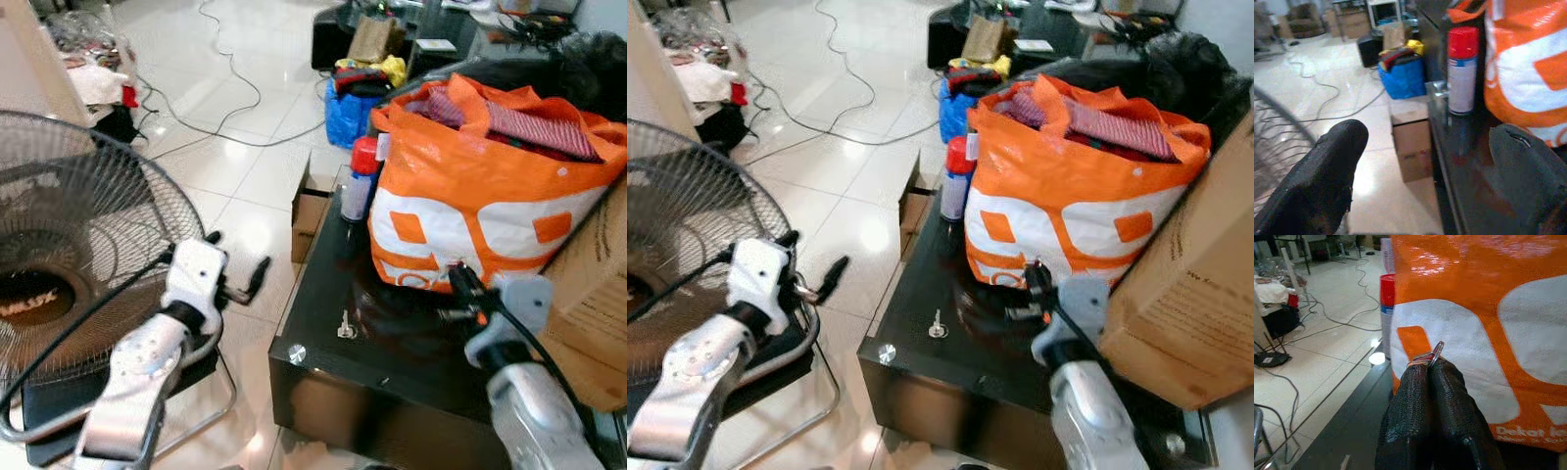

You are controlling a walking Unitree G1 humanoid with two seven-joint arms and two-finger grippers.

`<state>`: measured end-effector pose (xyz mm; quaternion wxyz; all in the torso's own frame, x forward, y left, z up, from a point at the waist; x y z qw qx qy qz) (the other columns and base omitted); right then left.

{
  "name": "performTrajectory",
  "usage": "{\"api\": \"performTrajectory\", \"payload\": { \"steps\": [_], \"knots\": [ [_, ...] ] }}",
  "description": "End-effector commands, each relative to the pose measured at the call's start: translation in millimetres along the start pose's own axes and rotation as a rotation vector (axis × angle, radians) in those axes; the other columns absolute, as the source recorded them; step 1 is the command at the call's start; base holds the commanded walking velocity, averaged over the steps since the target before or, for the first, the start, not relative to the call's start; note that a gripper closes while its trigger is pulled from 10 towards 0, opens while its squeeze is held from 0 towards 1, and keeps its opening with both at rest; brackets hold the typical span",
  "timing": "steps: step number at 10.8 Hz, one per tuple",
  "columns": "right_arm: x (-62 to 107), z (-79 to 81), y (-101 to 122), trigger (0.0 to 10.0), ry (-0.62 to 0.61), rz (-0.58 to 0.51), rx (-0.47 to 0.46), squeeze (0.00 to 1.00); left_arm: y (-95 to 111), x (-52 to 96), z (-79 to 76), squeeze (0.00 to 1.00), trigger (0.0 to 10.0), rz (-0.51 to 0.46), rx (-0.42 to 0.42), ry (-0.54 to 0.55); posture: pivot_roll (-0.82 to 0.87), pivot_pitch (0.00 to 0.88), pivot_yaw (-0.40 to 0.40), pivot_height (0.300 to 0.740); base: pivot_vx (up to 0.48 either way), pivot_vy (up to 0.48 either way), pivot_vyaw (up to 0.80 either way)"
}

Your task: Hang keys on a hook

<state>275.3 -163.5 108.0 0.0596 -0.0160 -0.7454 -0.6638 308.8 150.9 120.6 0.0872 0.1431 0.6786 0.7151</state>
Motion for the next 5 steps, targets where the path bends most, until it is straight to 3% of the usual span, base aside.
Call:
{"api": "performTrajectory", "payload": {
  "steps": [1, 3, 5],
  "knots": [
    [-3.4, 1.1, -2, 10.0, -0.01, 0.022, 0.01, 0.0, 3, -1.7, 5.1, 0.0, 10.0, -0.004, -0.009, 0.015, -0.02, 0.0, -0.039, 0.74, 0.0, 0.0, 0.0],
    [-6.5, -1.1, -5, 10.0, -0.019, 0.049, 0.031, 0.0, 2, -2.7, 7.1, 0.0, 10.0, -0.001, 0.001, 0.03, -0.02, 0.0, -0.035, 0.74, -0.12, 0.0, 0.0],
    [-10.1, -17.0, -10, 10.0, -0.082, 0.102, 0.039, 0.0, 0, -7.1, 7.9, 0.0, 10.0, -0.001, 0.009, 0.038, -0.02, 0.0, -0.039, 0.74, 0.0, 0.0, 0.0]
  ]
}}
Point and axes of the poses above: a point about 5 cm out from each wrist's last joint towards the gripper, its own x axis pointing back from the gripper into the wrist, its own y axis along the axis of the wrist's last joint, z = x × y, the point moved 6 cm from there along -x, pointing out of the wrist towards the gripper, and after that the axes turned 10 degrees about x, right-handed, at the moved point
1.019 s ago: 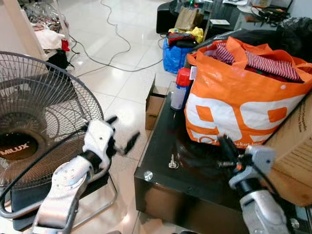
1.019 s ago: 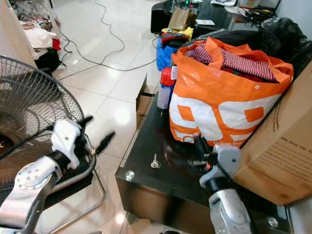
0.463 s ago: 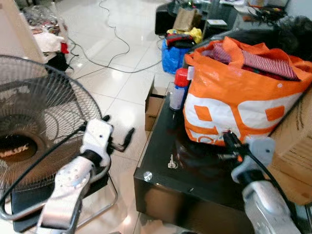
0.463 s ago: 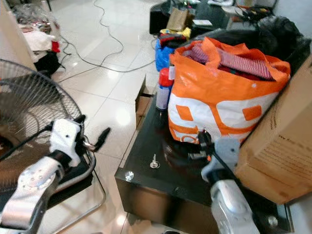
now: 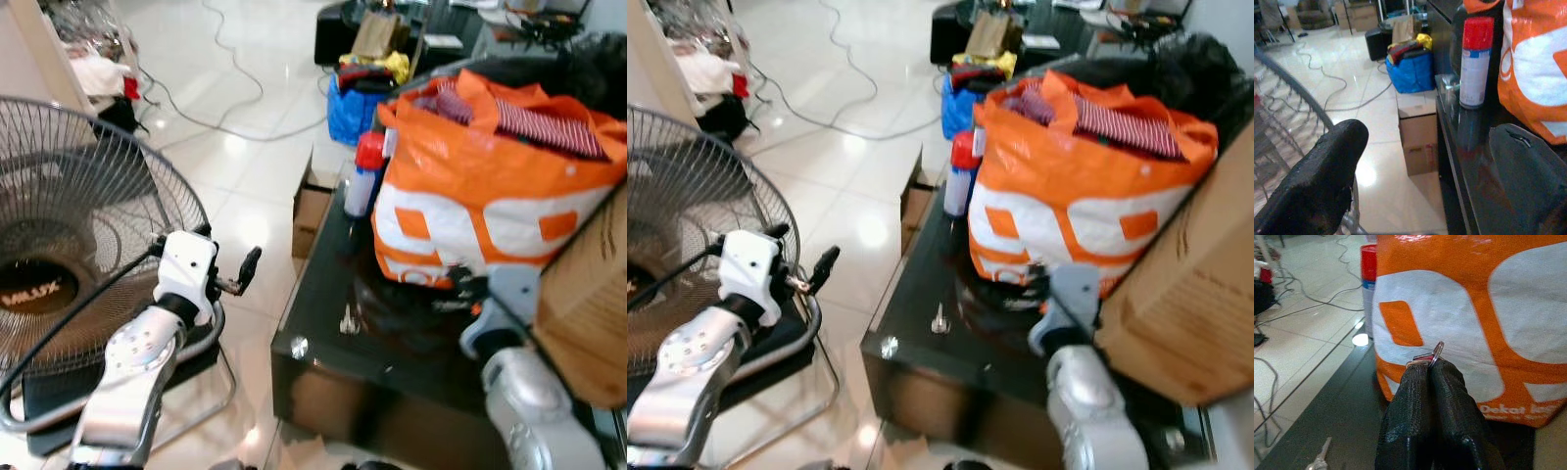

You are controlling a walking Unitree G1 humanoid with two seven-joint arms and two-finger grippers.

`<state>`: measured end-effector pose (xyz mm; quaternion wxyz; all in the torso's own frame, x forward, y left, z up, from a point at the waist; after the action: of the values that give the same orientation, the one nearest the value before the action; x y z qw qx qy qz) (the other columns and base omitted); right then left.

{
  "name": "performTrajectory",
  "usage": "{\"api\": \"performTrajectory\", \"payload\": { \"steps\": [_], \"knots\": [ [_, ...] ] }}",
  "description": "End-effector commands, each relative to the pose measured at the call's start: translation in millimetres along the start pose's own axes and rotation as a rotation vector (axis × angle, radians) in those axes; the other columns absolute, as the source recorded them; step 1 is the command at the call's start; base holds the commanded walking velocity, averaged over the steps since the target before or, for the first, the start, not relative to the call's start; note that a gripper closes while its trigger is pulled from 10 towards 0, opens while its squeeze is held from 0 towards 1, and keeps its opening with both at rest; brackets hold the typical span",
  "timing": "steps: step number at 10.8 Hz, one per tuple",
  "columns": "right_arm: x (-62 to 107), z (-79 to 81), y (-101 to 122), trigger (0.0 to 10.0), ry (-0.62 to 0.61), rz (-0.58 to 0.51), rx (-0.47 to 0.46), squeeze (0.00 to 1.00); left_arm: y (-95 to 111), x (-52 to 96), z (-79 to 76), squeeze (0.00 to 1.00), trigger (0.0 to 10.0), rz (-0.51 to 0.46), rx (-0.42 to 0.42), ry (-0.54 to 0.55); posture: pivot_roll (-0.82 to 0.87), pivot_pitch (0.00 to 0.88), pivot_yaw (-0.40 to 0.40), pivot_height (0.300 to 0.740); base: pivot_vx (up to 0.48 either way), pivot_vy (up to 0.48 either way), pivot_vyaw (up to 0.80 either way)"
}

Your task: Hang keys on a hook

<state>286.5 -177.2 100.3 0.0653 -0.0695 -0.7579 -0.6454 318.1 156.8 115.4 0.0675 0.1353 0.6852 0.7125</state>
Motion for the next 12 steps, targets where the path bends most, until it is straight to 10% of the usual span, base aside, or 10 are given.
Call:
{"api": "performTrajectory", "payload": {
  "steps": [1, 12],
  "knots": [
    [-1.4, -5.8, -3, 10.0, -0.016, 0.016, 0.008, 0.0, 2, -3.5, -2.0, 0.0, 10.0, -0.014, -0.004, 0.0, -0.03, 0.0, -0.033, 0.74, -0.24, 0.0, 0.0],
    [-13.4, -8.6, -3, 10.0, 0.008, 0.054, 0.064, 0.0, -2, -3.7, -5.5, 0.0, 10.0, -0.032, 0.01, 0.032, 0.0, 0.0, -0.095, 0.74, -0.132, 0.0, 0.0]
  ]
}}
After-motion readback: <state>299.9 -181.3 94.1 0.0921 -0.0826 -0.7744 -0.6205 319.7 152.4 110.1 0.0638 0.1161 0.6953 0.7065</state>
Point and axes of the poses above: a point about 5 cm out from each wrist's last joint towards the gripper, its own x axis pointing back from the gripper into the wrist, its own y axis along the axis of the wrist's last joint, z = x × y, the point moved 6 cm from there along -x, pointing out of the wrist towards the gripper, and after that the axes turned 10 degrees about x, right-handed, at the moved point
